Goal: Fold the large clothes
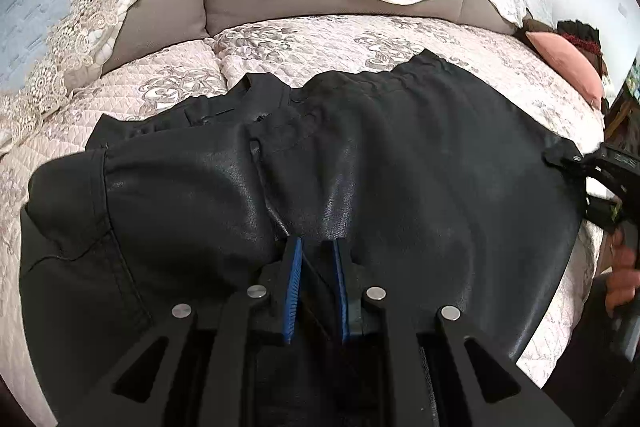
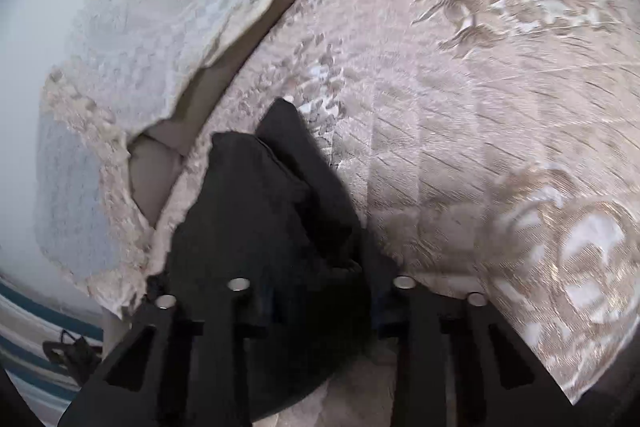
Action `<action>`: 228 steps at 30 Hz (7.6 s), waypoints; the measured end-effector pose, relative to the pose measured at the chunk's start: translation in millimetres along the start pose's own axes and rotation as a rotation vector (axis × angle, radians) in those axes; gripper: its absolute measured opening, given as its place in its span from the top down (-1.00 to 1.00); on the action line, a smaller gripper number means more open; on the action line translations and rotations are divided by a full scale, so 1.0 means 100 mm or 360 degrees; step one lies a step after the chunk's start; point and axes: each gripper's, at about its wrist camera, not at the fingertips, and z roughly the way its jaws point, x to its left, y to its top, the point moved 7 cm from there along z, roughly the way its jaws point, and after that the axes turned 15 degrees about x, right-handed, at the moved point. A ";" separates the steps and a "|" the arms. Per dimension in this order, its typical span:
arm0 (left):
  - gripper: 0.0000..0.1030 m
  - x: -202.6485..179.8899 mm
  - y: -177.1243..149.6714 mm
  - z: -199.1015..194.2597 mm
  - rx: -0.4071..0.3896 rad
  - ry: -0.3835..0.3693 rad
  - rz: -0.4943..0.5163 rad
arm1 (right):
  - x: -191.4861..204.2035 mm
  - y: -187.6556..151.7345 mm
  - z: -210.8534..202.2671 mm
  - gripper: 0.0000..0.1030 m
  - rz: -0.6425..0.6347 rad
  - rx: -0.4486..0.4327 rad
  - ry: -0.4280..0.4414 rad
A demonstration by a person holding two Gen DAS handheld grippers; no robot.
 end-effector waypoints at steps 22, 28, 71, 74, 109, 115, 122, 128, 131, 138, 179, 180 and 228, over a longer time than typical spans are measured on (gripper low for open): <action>0.71 0.89 -0.56 -0.87 -0.0227 -0.0151 -0.0458 | 2.03 -0.57 -0.44 0.63 -0.0670 0.0085 0.0441; 0.71 1.18 -0.93 -0.95 -0.0249 -0.0128 -0.0566 | 2.67 -1.11 -0.02 0.63 -0.0913 0.0267 0.0463; 0.50 1.62 -1.46 -1.59 -0.0415 -0.0147 -0.0740 | 2.58 -2.14 0.53 -0.01 -0.1288 0.0321 0.0152; 0.46 1.46 -1.18 -1.65 -0.0442 -0.0166 -0.0654 | 2.33 -1.97 0.56 0.03 -0.1165 0.0295 0.0106; 0.11 1.10 -0.42 -1.59 -0.0447 -0.0072 -0.0467 | 2.01 -1.97 0.83 0.10 -0.1254 0.0353 -0.0090; 0.30 1.21 0.03 -0.85 -0.0232 0.0009 -0.0459 | 2.04 -1.71 0.67 0.10 -0.1207 0.0241 -0.0081; 0.89 1.63 -0.32 -0.36 -0.0195 -0.0029 -0.0698 | 2.25 -1.32 0.88 0.10 -0.1243 0.0171 -0.0130; 0.91 1.63 -0.36 -0.27 -0.0212 0.0071 -0.0664 | 2.43 -1.04 1.29 0.36 -0.1280 0.0175 -0.0188; 0.91 1.68 -0.38 -0.24 -0.0230 0.0034 -0.0681 | 2.38 -1.10 1.59 0.42 -0.1332 0.0257 -0.0284; 0.91 1.69 -0.38 -0.21 -0.0242 0.0019 -0.0689 | 2.32 -1.18 1.72 0.43 -0.1409 0.0208 -0.0389; 0.62 1.11 -1.36 -1.04 -0.0222 0.0044 -0.0642 | 2.17 -2.23 1.07 0.42 -0.1701 0.0241 -0.0252; 0.59 1.13 -1.38 -1.01 -0.0203 0.0044 -0.0650 | 2.17 -2.23 1.06 0.42 -0.1698 0.0244 -0.0253; 0.56 1.60 -0.66 -0.82 -0.0237 -0.0413 -0.0694 | 2.25 -1.05 1.19 0.71 -0.1067 0.0580 0.0300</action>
